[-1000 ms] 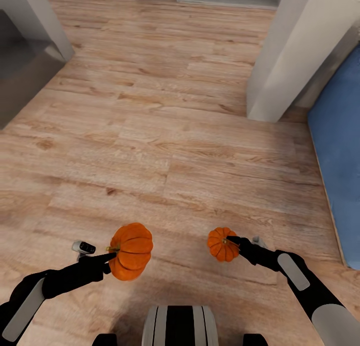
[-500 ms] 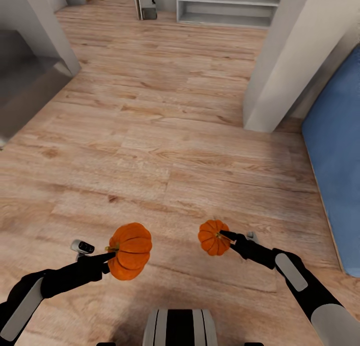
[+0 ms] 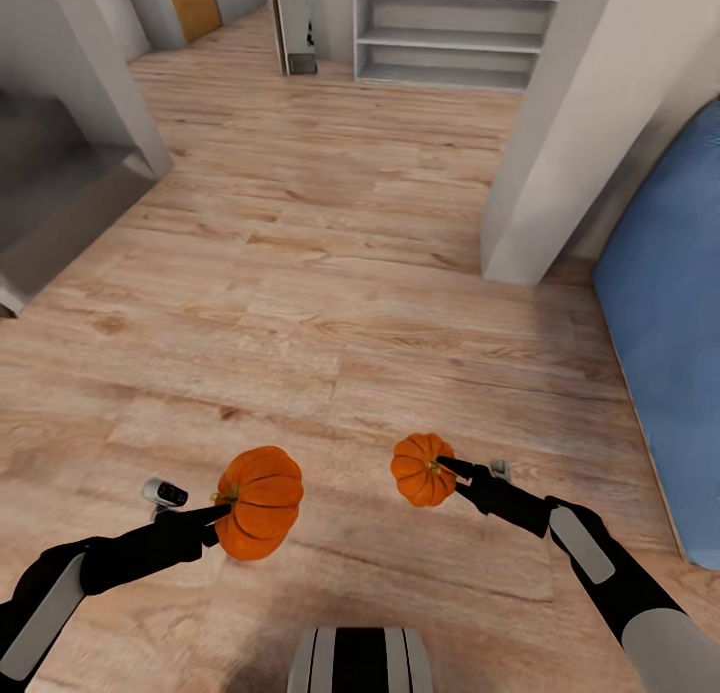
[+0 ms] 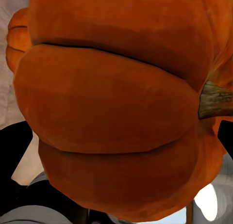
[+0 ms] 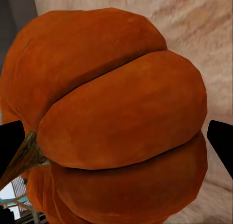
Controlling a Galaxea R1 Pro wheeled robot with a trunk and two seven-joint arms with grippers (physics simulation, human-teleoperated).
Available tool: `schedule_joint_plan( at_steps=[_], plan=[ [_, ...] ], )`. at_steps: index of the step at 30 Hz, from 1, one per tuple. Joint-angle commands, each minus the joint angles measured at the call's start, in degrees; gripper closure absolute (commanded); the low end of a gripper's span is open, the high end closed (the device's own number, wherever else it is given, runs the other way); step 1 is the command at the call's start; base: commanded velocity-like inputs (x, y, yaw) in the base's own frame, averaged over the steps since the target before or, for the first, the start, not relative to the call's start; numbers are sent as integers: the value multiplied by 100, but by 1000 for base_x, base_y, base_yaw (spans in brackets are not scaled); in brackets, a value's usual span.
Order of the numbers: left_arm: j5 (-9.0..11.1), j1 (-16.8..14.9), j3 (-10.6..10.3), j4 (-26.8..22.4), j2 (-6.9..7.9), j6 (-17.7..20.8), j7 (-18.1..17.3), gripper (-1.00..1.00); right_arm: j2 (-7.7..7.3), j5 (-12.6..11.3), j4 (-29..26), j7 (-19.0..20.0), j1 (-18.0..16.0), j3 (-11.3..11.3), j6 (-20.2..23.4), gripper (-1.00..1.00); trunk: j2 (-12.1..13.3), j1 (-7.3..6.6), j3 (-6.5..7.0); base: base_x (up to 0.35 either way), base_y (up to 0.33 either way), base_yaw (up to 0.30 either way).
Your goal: Place each of the two pumpkins and all three candles from the living room inside a cabinet in the living room (use any cabinet), then make sure every cabinet is closed, and position the cauldron so it is next to a table in the living room.
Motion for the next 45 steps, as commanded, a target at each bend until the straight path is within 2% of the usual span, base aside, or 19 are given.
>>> schedule_joint_plan(
  at_steps=[1, 14, 19, 23, 30, 39, 45],
  plan=[
    [25, -4, -11, 2, 5, 37, -4, 100, -6, -24, 2, 2, -3, 13, 17, 100, 0, -3, 19, 0, 0, 0],
    [33, -5, -6, 2, 14, 37, -12, 100, -6, -13, -6, 15, -3, 20, -48, 100, 18, -37, 307, -35, 7, 0],
    [33, -5, -4, 2, 14, 37, -13, 100, -6, -13, -7, -6, -3, 25, -53, 100, 24, -50, 429, -235, 105, 56],
    [33, -5, -4, 2, 14, 37, -13, 100, -3, -7, -7, -18, -3, 28, -53, 100, 30, -60, 539, -294, 144, 202],
    [33, -4, 6, 2, 14, 37, -13, 100, 3, -8, -7, -28, -3, 194, -59, 100, 39, -78, 725, -243, 120, 238],
    [33, -5, 6, 2, 13, 37, -13, 100, 4, -4, -7, -35, -3, 228, -62, 100, 51, -101, 956, -29, 9, 247],
    [33, -2, 6, 2, 13, 37, -13, 100, 7, -4, -7, -29, -3, 230, -62, 100, 59, -117, 1109, -240, 55, 249]
  ],
)
